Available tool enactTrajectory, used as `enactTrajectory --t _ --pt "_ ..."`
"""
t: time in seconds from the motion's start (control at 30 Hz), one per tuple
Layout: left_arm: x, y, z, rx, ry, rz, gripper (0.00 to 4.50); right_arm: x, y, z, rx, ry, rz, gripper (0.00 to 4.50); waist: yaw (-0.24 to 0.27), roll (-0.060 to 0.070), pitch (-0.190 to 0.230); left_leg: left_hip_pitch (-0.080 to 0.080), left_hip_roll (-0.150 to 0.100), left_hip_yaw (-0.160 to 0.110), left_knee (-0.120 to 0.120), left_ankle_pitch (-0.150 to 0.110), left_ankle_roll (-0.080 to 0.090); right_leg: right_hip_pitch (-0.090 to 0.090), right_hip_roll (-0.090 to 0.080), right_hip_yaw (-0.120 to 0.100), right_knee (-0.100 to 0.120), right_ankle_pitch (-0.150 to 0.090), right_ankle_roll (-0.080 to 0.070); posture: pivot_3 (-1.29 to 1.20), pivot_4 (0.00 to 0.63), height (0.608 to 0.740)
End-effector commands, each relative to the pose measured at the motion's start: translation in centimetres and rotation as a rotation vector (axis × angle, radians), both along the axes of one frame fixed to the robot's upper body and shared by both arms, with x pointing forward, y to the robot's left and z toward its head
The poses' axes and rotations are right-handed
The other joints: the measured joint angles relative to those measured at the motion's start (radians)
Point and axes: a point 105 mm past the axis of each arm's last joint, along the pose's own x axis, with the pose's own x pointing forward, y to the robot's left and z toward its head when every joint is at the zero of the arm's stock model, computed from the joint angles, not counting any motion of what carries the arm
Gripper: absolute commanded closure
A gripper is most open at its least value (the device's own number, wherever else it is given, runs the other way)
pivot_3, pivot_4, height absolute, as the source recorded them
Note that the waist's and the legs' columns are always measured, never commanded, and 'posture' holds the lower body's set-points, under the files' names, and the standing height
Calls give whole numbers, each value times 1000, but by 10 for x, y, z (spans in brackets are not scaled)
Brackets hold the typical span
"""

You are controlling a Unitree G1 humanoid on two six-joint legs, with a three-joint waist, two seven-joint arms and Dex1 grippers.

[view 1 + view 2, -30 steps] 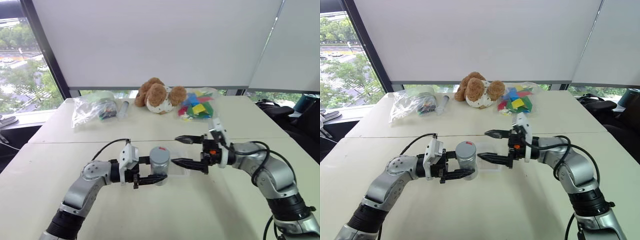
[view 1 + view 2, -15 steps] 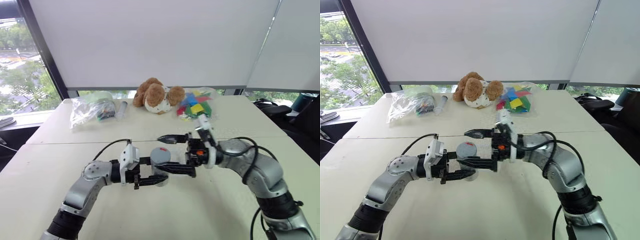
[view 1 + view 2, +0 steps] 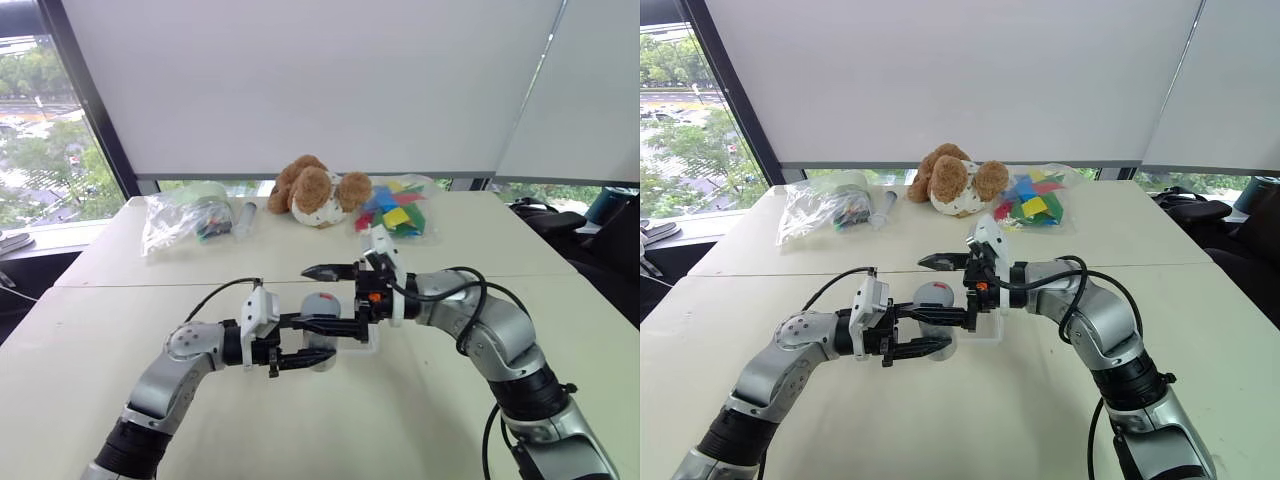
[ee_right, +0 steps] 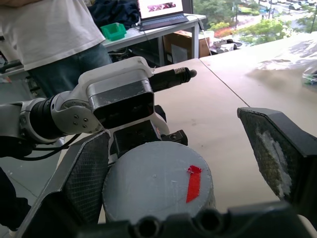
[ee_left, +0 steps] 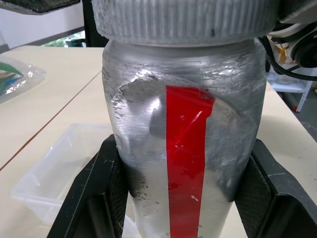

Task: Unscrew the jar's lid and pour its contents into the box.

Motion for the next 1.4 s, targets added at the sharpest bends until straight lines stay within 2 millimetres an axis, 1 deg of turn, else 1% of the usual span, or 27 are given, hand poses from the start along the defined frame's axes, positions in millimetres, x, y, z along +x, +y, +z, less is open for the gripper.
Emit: enactTrajectory --t 0.03,0.17,0.3,0.33,0.43,0.53,0.6,0.7,0.87,1.0,1.17,1.3,1.4 --pt "-7 -2 12 -29 -40 -49 2280 14 -31 1 -8 -26 -89 32 2 0 0 0 0 0 0 0 0 0 0 0 0 0 0 0 150 740" --pt "-7 -1 13 -31 -36 -51 2280 16 -50 -2 -16 -18 -101 32 1 0 0 0 0 0 0 0 0 0 0 0 0 0 0 0 150 740" --pt "-7 -1 13 -32 -34 -51 2280 11 -59 0 -1 -9 -77 32 1 0 0 0 0 0 0 0 0 0 0 0 0 0 0 0 150 740" --pt "-7 -1 13 -32 -34 -51 2280 7 -60 2 15 -1 -54 32 1 0 0 0 0 0 0 0 0 0 0 0 0 0 0 0 150 740" --pt "-7 0 13 -31 -34 -51 2280 -15 -61 6 62 51 66 32 0 0 0 0 0 0 0 0 0 0 0 0 0 0 0 0 150 740" --pt "-7 1 13 -29 -35 -46 2280 -23 -62 7 62 85 92 32 0 0 0 0 0 0 -1 0 0 0 0 0 0 0 0 0 150 740" --pt "-6 1 13 -28 -37 -44 2280 -26 -59 14 74 86 112 32 0 0 0 0 0 0 0 0 0 0 0 0 0 0 0 0 150 740" --pt "-6 1 13 -30 -37 -42 2280 -26 -44 22 82 74 118 32 -2 0 0 0 0 0 0 0 0 0 0 0 0 0 0 0 150 740" --pt "-8 -1 12 -31 -38 -45 2280 -14 -10 21 43 41 59 32 -5 0 0 1 0 0 0 0 0 0 0 0 0 0 0 0 150 740" --pt "-8 -2 11 -29 -39 -51 2280 -7 8 18 13 23 46 32 -3 0 0 0 0 0 0 0 0 0 0 0 0 0 0 0 150 740" --pt "-8 -2 12 -28 -40 -52 2280 -3 14 19 2 24 37 32 1 0 0 0 0 0 0 0 0 0 0 0 0 0 0 0 150 740" --pt "-8 -2 11 -27 -41 -50 2280 -1 10 15 -11 30 25 32 -1 0 0 0 0 0 0 0 0 0 0 0 0 0 0 0 150 740" --pt "-8 -2 11 -28 -41 -47 2280 -3 5 10 -41 44 33 32 -1 0 0 0 0 0 0 0 0 0 0 0 0 0 0 0 150 740"
